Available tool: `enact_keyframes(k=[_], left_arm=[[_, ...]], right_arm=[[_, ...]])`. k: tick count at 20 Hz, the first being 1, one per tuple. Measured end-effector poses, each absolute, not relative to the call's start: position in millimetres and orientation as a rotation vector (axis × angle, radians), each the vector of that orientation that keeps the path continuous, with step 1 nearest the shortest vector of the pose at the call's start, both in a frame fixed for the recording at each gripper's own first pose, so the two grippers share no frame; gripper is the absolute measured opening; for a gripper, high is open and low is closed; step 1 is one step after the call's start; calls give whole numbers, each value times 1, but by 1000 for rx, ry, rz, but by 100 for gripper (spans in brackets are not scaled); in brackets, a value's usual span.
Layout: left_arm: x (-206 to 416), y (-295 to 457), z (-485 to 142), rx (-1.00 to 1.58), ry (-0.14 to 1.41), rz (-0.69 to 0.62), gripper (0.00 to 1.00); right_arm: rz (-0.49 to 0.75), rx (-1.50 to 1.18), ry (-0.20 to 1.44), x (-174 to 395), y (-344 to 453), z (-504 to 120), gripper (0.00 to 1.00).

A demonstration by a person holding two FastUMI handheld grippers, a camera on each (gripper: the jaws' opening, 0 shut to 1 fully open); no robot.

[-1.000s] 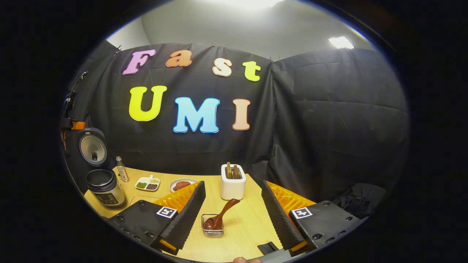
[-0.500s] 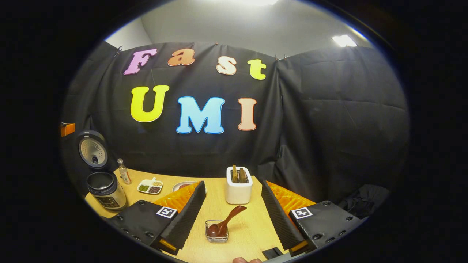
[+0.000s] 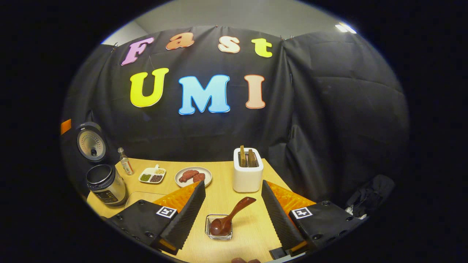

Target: Close the left gripper, press the button to open the rice cooker; take a wooden spoon from the chopstick holder with the right hand, scoop a spoonful of rice and pour it into the rice cooker, then put the wooden spoon back into the chopstick holder.

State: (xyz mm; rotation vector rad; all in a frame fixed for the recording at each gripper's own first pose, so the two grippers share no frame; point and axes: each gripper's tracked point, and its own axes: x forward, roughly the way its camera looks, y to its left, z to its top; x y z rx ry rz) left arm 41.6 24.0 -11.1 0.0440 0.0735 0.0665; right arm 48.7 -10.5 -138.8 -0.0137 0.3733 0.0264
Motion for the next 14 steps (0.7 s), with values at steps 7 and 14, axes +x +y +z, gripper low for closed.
enact_keyframes(k=[7,14], left_arm=[[44,-20,-41,73,192,107,96],[29,-48,-64,70,305,200,97]], right_arm=[[110,11,547,77,-19,-212,98],[189,153,755,91,-16,-286,96]])
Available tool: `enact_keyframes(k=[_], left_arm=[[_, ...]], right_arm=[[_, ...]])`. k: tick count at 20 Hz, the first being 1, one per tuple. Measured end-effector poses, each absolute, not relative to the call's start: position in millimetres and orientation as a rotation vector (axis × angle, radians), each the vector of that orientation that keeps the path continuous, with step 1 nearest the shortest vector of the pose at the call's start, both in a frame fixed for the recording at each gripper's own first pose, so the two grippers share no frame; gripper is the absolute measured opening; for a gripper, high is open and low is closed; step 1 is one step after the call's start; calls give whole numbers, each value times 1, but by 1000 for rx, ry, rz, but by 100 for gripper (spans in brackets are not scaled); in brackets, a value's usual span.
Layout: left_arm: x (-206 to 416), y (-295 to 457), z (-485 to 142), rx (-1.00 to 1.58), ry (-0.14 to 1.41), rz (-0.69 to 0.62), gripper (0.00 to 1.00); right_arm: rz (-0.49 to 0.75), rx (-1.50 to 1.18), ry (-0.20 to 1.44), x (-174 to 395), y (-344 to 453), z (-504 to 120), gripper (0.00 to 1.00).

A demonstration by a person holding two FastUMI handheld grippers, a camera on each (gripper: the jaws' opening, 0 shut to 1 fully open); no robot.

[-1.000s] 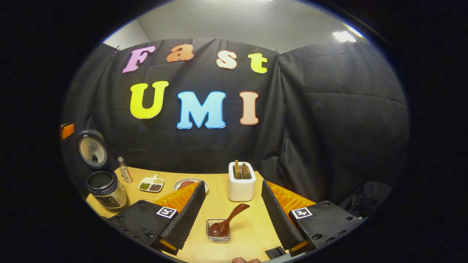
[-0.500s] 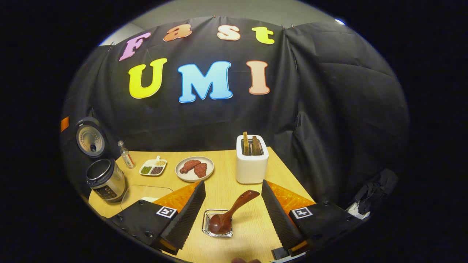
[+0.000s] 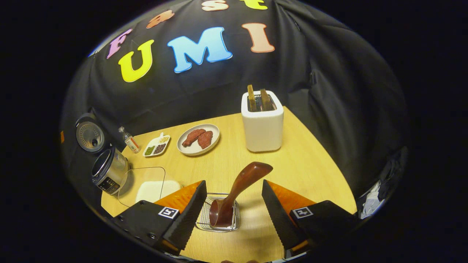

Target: Close the left gripper, press the button to open the rice cooker; take a wooden spoon from the chopstick holder with the right hand, scoop a spoonful of rice and pour it into the rice cooker, then put the wooden spoon back into the chopstick holder.

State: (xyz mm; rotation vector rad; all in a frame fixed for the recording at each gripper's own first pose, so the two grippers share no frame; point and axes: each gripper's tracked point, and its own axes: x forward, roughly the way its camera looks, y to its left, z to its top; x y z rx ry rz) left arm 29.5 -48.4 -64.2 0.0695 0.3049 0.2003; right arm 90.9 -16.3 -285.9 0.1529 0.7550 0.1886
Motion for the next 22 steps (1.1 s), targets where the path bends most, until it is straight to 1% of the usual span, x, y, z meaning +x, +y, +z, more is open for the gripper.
enact_keyframes(k=[2,5,7,8,9,10,12,13,14,16,17,18,19,20,21,22], left_arm=[[22,-51,-71,62,332,244,97],[10,-58,-75,16,350,284,98],[2,-57,-79,-6,359,310,98],[-2,-54,-80,-5,363,326,97],[-4,-51,-79,-2,365,336,97],[-4,-51,-80,2,363,342,96],[-4,-49,-85,4,363,344,97],[-3,-49,-87,-4,365,339,96],[-1,-48,-92,-17,369,333,98],[3,-42,-104,-38,378,320,96],[6,-39,-108,-46,382,310,96],[8,-35,-114,-52,388,300,98],[10,-32,-117,-58,392,285,96],[13,-26,-118,-66,389,270,97],[15,-20,-117,-75,380,254,95],[18,-15,-117,-82,370,236,98]], right_arm=[[229,203,804,98,-13,-302,98],[270,246,830,113,-9,-318,98],[283,286,845,121,-3,-320,89],[285,301,853,125,-2,-322,62],[288,309,866,127,1,-325,53],[277,314,875,128,-1,-325,33],[276,339,900,130,2,-325,30],[249,354,908,130,0,-327,21],[232,367,913,131,-2,-328,24],[231,374,912,126,5,-323,19],[231,363,904,125,6,-319,19],[228,351,887,124,5,-311,14],[221,335,870,122,7,-305,11],[213,319,844,121,8,-297,14],[197,300,813,120,7,-287,14],[179,288,787,118,4,-278,14]])
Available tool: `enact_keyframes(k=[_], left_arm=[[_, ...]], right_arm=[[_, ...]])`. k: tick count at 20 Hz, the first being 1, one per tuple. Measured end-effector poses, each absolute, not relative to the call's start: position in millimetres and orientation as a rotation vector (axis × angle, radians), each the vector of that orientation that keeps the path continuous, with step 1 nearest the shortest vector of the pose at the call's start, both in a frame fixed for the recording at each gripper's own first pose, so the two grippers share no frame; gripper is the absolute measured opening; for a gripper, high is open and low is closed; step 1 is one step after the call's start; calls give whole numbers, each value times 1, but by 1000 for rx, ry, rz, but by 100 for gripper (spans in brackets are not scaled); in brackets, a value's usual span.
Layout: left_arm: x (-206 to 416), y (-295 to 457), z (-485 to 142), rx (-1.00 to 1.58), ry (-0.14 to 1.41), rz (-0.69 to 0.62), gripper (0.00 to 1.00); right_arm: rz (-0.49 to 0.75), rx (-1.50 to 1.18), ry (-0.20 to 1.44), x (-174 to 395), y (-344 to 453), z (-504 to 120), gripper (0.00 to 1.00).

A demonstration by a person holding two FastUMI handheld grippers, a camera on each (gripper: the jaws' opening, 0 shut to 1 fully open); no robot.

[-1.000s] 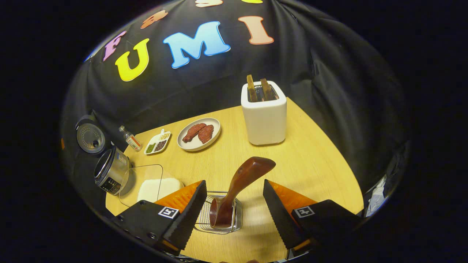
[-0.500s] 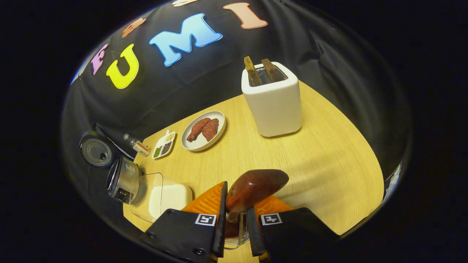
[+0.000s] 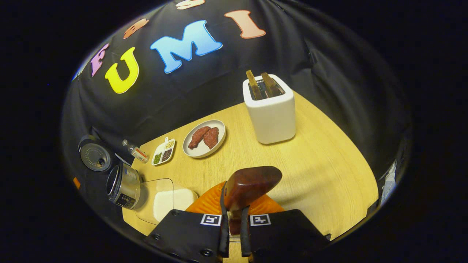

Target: Close the left gripper, press the button to open the rice cooker; take a wooden spoon from the chopstick holder with the right hand, scoop a spoonful of rice and pour it into the rice cooker, then put the wooden spoon back into the chopstick holder.

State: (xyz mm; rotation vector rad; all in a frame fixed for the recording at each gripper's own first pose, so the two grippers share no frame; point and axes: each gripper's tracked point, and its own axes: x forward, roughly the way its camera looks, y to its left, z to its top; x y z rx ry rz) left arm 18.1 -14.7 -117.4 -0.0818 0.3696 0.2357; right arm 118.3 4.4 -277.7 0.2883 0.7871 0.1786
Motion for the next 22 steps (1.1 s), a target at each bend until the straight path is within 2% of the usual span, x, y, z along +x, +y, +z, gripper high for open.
enact_keyframes(k=[6,7,10,15,22], left_arm=[[32,14,-129,-112,340,120,96],[34,18,-133,-127,341,101,96],[37,33,-143,-141,339,61,98],[29,64,-156,-146,344,36,97],[6,112,-166,-143,351,70,96]], right_arm=[[47,222,654,98,-6,-217,14],[32,213,633,94,-5,-208,11],[11,214,591,84,10,-185,14],[62,201,532,82,64,-156,14],[180,211,506,97,149,-143,14]])
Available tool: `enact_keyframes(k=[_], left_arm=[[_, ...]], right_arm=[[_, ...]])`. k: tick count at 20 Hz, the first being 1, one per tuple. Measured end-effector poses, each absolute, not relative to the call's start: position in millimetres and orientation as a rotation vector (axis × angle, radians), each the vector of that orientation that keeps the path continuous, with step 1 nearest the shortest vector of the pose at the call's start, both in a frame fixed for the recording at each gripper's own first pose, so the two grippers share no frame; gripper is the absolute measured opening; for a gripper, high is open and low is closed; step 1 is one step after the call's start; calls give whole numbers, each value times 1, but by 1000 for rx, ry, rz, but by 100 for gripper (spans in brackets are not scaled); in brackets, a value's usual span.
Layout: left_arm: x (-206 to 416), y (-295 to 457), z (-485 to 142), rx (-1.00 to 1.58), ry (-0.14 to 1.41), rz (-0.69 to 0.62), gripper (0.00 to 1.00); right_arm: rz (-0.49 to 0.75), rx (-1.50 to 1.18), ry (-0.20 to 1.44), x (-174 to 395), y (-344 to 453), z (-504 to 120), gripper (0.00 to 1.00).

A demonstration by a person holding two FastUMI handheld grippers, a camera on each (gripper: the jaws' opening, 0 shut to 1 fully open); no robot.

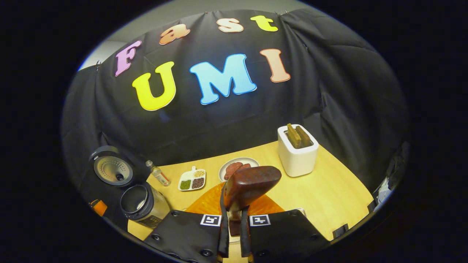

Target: Close the left gripper, press the button to open the rice cooker; take a wooden spoon from the chopstick holder with the right hand, scoop a spoonful of rice and pour it into the rice cooker, then put the wooden spoon back into the chopstick holder.

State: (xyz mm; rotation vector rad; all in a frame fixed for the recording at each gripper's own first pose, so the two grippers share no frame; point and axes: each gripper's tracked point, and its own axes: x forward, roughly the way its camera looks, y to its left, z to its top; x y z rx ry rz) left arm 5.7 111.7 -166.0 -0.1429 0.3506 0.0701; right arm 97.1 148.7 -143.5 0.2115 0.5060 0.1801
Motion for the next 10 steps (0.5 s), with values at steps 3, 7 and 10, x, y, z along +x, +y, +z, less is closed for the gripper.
enact_keyframes(k=[3,7,10], left_arm=[[-5,130,-171,-141,365,97,97],[-15,146,-177,-140,377,114,97],[-16,151,-183,-132,393,110,96]], right_arm=[[218,169,516,101,174,-157,14],[243,97,548,108,194,-191,14],[240,71,588,111,200,-222,14]])
